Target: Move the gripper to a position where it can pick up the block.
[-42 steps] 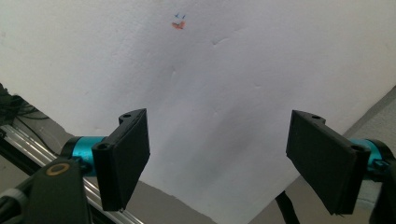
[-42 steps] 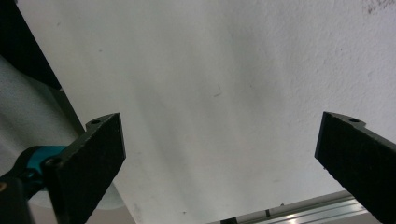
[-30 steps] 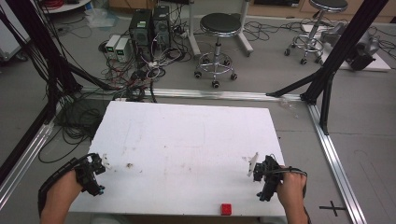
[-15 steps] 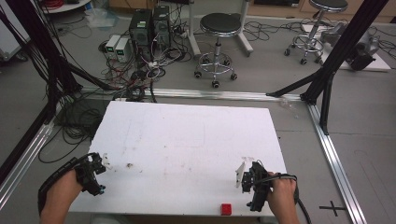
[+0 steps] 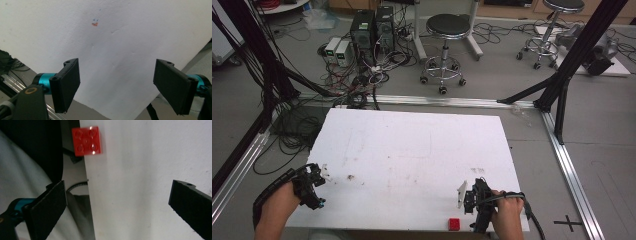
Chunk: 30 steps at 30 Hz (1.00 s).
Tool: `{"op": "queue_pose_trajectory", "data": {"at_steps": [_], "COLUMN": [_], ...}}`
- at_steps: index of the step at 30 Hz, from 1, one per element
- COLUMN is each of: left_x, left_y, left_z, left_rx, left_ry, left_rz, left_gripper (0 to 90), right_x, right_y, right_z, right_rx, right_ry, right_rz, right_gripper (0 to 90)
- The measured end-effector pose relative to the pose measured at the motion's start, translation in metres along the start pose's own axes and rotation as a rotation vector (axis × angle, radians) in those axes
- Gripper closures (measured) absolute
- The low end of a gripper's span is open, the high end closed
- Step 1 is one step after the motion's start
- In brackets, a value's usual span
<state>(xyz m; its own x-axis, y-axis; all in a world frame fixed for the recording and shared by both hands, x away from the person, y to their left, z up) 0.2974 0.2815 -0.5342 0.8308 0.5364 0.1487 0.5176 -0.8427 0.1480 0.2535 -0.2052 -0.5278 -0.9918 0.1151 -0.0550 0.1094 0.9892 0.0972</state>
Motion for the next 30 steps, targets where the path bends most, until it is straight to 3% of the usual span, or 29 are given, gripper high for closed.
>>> {"op": "queue_pose_trajectory", "data": {"at_steps": [5, 9, 17, 30], "left_x": [0.000, 0.000, 0.000, -0.002], "left_y": [-0.001, 0.000, 0.000, 0.003], "left_z": [0.001, 0.001, 0.004, 0.005], "left_rx": [0.001, 0.003, 0.004, 0.005], "left_ry": [-0.001, 0.000, -0.003, -0.006], "left_rz": [-0.002, -0.003, 0.001, 0.008], "left_gripper": [21.8, 21.8, 21.8, 21.8], "right_x": [0.006, 0.012, 0.022, 0.027], "right_y": [0.016, 0.025, 0.037, 0.045], "right_z": [0.006, 0.017, 0.036, 0.055], "right_rx": [-0.045, -0.029, 0.013, 0.043], "right_ry": [0.015, 0.032, 0.049, 0.032], "right_rz": [-0.029, -0.067, -0.095, -0.117], "right_gripper": [0.9, 0.9, 0.9, 0.9]}}
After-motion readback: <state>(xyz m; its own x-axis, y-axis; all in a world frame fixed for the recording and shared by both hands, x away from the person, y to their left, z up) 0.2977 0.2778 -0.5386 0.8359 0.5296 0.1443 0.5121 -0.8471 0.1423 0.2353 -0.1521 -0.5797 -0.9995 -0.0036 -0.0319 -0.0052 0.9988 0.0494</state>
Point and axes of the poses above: each handheld gripper's, and its own axes: z roughly forward along the jaws, y roughly out of its top, x roughly to its left, the point moved 7 cm from there along z, roughly forward along the jaws
